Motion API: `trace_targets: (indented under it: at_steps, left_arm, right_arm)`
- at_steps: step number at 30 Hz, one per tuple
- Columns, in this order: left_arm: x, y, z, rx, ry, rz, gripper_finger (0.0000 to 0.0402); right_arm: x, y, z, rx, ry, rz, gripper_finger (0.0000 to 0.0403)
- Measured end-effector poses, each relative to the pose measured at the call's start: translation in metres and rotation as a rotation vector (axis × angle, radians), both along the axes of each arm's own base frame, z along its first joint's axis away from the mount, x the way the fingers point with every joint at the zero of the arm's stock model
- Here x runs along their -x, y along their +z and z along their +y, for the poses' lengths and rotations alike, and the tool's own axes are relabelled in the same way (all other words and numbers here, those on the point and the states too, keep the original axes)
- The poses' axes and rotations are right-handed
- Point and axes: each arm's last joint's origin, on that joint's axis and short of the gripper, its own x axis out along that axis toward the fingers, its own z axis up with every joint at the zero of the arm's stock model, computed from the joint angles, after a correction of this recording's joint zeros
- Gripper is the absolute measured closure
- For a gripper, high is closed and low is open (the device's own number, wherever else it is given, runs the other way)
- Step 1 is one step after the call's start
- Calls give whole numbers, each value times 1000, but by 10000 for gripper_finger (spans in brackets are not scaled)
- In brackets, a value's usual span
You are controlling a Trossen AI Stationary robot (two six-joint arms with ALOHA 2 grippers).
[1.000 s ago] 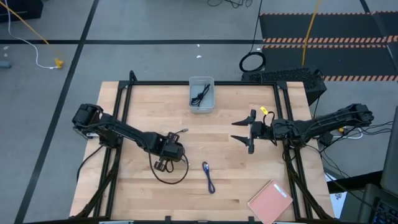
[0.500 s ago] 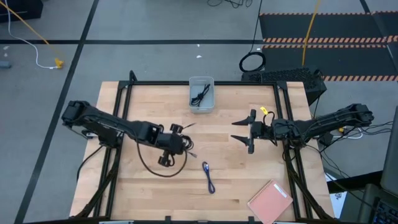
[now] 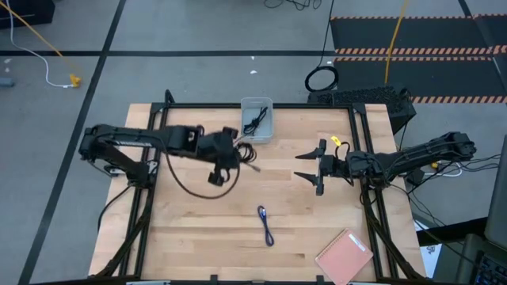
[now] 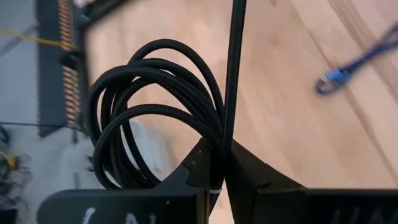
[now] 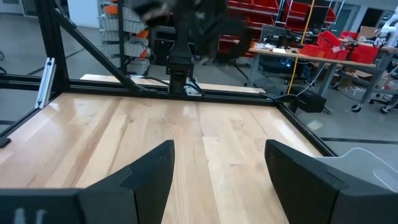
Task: Pick and place USB-C Cables
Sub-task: Put the black charger cable into the gray bin
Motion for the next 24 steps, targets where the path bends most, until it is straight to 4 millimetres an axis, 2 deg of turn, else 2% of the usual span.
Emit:
trace_targets:
  at_steps: [7, 13, 20, 24]
  left_arm:
    - [1, 46, 18, -67, -4, -138, 368]
    - [3, 74, 35, -128, 9, -242, 368]
    - [1, 85, 56, -159, 33, -355, 367]
    - [-4, 81, 70, -98, 6, -401, 367]
  right_arm:
    - [0, 0, 0, 0, 0, 1, 161]
    - [0, 0, 0, 5, 0, 2, 161]
    - [0, -1, 0, -9, -1, 12, 161]
    - [0, -3, 0, -30, -5, 30, 161]
